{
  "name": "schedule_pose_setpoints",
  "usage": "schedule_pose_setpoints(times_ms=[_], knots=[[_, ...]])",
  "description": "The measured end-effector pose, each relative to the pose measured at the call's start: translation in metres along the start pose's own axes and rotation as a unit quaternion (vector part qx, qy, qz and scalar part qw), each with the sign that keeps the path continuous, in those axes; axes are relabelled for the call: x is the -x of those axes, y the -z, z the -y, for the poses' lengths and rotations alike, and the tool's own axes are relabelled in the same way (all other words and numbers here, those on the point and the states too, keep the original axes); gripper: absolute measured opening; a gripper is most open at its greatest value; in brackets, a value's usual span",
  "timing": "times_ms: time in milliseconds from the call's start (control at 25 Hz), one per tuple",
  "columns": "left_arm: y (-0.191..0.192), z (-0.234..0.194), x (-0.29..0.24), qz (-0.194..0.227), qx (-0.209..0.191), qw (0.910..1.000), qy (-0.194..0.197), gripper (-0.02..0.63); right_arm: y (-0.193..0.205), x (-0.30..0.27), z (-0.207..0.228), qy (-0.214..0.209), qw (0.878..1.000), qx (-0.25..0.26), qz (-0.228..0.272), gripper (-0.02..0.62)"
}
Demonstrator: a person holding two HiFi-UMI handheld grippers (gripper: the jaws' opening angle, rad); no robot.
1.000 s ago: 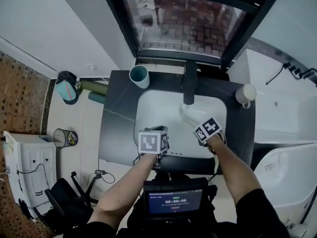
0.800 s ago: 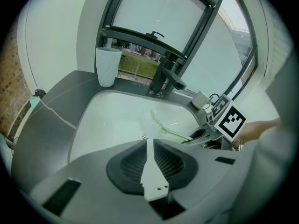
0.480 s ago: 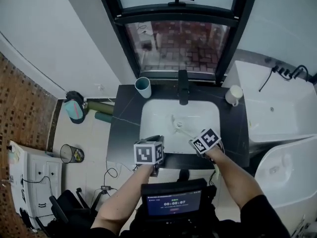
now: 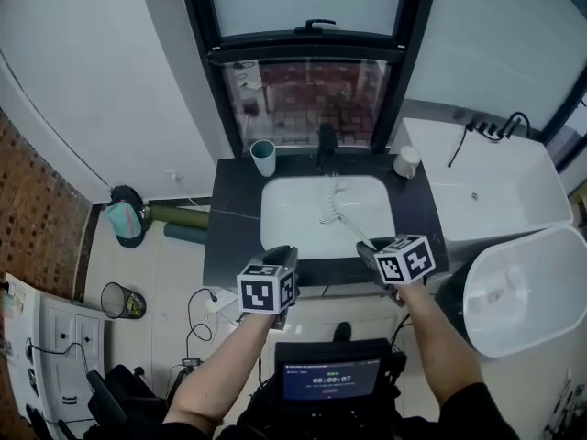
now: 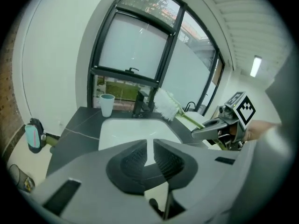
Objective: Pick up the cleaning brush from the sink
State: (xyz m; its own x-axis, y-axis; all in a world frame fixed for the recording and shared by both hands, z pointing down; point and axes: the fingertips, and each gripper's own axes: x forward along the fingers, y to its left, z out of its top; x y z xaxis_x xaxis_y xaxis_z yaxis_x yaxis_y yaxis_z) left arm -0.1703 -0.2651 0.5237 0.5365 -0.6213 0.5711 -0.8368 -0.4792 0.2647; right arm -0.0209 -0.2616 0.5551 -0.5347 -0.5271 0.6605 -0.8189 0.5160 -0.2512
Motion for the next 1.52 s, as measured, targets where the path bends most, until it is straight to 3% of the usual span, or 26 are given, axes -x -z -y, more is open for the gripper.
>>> schedule_pose_setpoints(times_ms=[200, 280, 360, 520, 720, 880, 1160, 1520], knots=[[-0.008, 0.036, 0.077, 0.06, -0.024, 0.9979, 0.003, 0.056, -0.002, 0.079, -0.043, 0.046, 0.996, 0.021, 0.08, 0.002], [-0.013, 0.052, 0.101, 0.079, -0.026, 0.9965, 0.004, 0.011, -0.005, 0.109, -0.053, 0.064, 0.991, 0.032, 0.109, 0.002], [-0.02, 0.074, 0.122, 0.104, -0.036, 0.9939, -0.002, 0.011, -0.004, 0.142, -0.059, 0.078, 0.986, 0.038, 0.14, 0.002], [-0.032, 0.111, 0.152, 0.165, -0.046, 0.9848, -0.026, 0.011, -0.001, 0.205, -0.06, 0.099, 0.975, 0.045, 0.193, 0.002], [-0.041, 0.13, 0.175, 0.234, -0.052, 0.9707, -0.022, 0.009, -0.008, 0.254, -0.066, 0.106, 0.959, 0.045, 0.26, 0.002], [-0.047, 0.138, 0.194, 0.275, -0.083, 0.9577, -0.021, 0.011, -0.011, 0.279, -0.075, 0.114, 0.942, 0.066, 0.309, 0.002], [-0.039, 0.131, 0.207, 0.299, -0.099, 0.949, -0.019, 0.009, -0.007, 0.302, -0.08, 0.116, 0.918, 0.086, 0.368, 0.002], [-0.041, 0.122, 0.212, 0.335, -0.109, 0.9344, -0.051, 0.009, -0.005, 0.299, -0.082, 0.116, 0.91, 0.119, 0.381, 0.002]])
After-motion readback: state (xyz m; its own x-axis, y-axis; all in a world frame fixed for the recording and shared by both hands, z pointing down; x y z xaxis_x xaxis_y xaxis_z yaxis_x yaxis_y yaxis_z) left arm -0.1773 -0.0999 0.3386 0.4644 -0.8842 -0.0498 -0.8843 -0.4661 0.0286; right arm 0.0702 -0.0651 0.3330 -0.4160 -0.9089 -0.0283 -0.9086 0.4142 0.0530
